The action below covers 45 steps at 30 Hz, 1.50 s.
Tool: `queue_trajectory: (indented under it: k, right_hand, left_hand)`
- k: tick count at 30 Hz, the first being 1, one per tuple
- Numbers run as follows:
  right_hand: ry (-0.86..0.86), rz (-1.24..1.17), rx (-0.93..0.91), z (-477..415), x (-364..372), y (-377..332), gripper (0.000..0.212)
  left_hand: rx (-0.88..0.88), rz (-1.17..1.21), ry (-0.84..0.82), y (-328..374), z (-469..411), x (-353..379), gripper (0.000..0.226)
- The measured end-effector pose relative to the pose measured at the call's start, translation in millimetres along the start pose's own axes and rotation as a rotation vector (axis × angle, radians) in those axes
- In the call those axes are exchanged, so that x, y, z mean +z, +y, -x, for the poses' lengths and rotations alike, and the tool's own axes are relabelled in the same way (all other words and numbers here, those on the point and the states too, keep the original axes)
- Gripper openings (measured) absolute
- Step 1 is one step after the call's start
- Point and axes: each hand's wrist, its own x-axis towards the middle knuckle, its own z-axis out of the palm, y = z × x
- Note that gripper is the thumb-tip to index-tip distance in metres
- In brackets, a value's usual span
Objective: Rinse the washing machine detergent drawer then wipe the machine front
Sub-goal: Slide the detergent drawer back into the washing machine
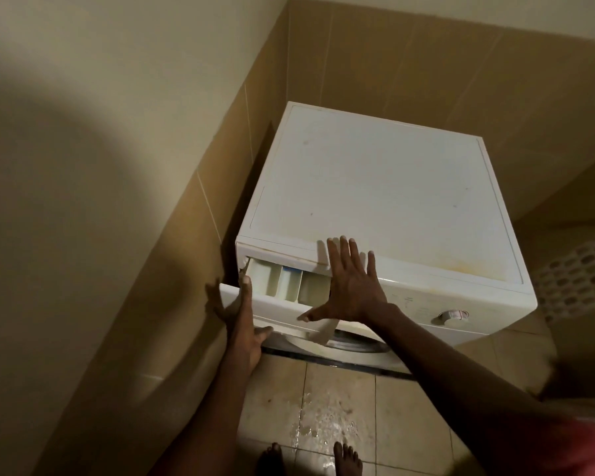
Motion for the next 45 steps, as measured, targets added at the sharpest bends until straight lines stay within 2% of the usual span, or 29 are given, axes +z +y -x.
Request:
queue_trajectory:
  k: [2,3,5,7,8,11,14,18,23,29,33,36,39,42,45]
  right_hand:
    - [-0.064,0.012,-0.017,-11.0,-3.1,6.3,0.151]
    - [-0.093,-0.003,-0.025,-14.2,-4.1,8.1,0.151]
    - [-0.121,-0.029,-0.040,-17.7,-4.9,10.0,0.150]
    - [-0.097,-0.026,-0.050,-18.5,-4.4,10.8,0.148]
    - [-0.085,-0.025,-0.048,-18.6,-4.3,11.2,0.146]
    - [-0.015,-0.043,-0.025,-20.3,-6.0,12.1,0.135]
    - [0.099,-0.050,-0.012,-24.8,-7.8,12.2,0.110]
    - [0.191,-0.041,0.003,-29.7,-6.7,10.3,0.089]
    - [0.238,0.027,0.024,-35.6,-9.1,8.1,0.076]
    - [0.268,0.056,0.029,-38.5,-10.0,7.2,0.070]
    - [0.250,0.025,0.038,-39.9,-12.5,6.0,0.068]
    - [0.213,-0.111,0.050,-37.5,-22.6,13.8,0.068]
    - [0.160,-0.447,0.168,-38.1,-34.4,31.7,0.059]
    - [0.268,-0.680,0.355,-28.8,-35.1,58.9,0.049]
    - [0.317,-0.752,0.448,-14.4,-32.6,84.2,0.045]
  left_hand:
    - [-0.022,0.068,-0.055,-4.5,8.0,7.7,0.097]
    - [-0.024,0.094,-0.040,-9.6,10.5,11.6,0.090]
    - [0.024,0.072,0.066,-21.4,13.5,20.7,0.085]
    - [0.077,0.024,0.192,-25.6,18.6,33.7,0.065]
    - [0.074,0.032,0.223,-25.6,19.9,39.3,0.063]
    - [0.035,0.096,0.177,-20.2,14.0,47.8,0.069]
    - [-0.031,0.098,0.047,-11.7,1.4,54.3,0.075]
    - [-0.058,0.072,-0.002,-5.7,-12.0,66.3,0.083]
    - [-0.051,0.023,0.048,1.7,-23.0,81.6,0.084]
    - [-0.009,-0.071,0.137,5.4,-26.3,91.5,0.076]
    - [-0.006,-0.005,0.114,3.1,-26.2,90.5,0.081]
    - [-0.031,0.096,0.008,-4.5,-24.8,83.8,0.101]
    - [-0.090,0.180,-0.104,-4.8,-22.6,86.2,0.126]
    - [-0.085,0.243,-0.148,-8.5,-25.6,86.6,0.129]
    - [-0.085,0.248,-0.144,-16.5,-28.3,85.7,0.128]
